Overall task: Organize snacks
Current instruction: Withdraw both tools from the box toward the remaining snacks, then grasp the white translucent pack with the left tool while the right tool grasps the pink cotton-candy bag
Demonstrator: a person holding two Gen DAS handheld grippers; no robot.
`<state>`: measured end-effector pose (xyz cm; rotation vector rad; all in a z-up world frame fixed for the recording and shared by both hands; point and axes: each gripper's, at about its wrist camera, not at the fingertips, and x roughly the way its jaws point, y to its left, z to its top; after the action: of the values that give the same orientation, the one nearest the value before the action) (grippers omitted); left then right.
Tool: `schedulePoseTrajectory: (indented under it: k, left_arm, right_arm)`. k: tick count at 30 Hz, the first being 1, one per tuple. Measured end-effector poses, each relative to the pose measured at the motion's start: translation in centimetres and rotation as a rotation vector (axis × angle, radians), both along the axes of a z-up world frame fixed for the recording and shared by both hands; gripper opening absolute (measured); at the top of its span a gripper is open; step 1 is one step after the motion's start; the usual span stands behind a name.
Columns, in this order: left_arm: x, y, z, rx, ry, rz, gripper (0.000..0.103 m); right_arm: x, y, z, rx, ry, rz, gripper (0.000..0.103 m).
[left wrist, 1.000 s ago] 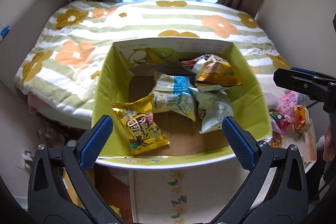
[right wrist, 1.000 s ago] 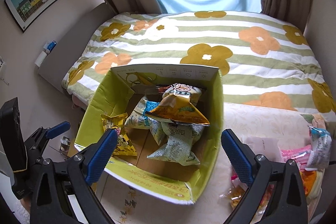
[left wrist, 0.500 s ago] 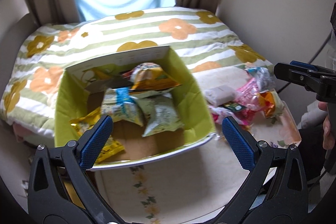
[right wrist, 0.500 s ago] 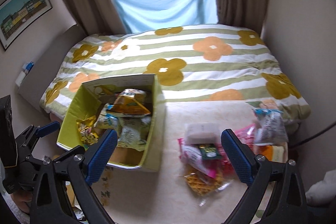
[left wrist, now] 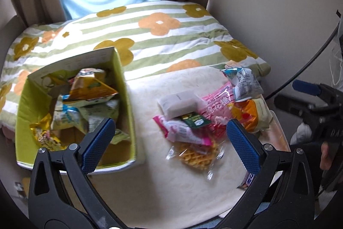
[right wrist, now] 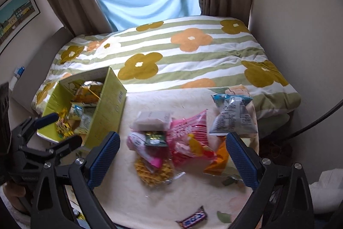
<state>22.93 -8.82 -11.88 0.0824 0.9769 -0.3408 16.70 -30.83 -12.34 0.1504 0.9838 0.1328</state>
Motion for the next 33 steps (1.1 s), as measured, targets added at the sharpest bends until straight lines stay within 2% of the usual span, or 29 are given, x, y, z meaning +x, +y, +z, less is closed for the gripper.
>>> schedulePoseTrajectory:
  k: [6, 14, 22, 33]
  left_arm:
    - [2.5, -3.7, -3.1, -0.015, 0.087, 0.078, 0.103]
    - [6.6, -6.4, -7.8, -0.004, 0.197, 0.130, 0.103]
    - [10.5, -8.0, -13.5, 0.051, 0.306, 0.137, 0.103]
    - [13.8, -8.4, -17.3, 0.102, 0.373, 0.152, 0.103]
  right_arm:
    - [0.7, -2.2, -4.4, 0.045, 0.056, 0.085, 0.098]
    - [1.9, -2.5, -9.3, 0.067, 0.088, 0.174, 0.098]
    - [3.5, -1.5, -12.6, 0.036, 0.107, 0.205, 0.098]
    - [5.4, 0.4, -15.1, -0.012, 0.134, 0.248, 0.095]
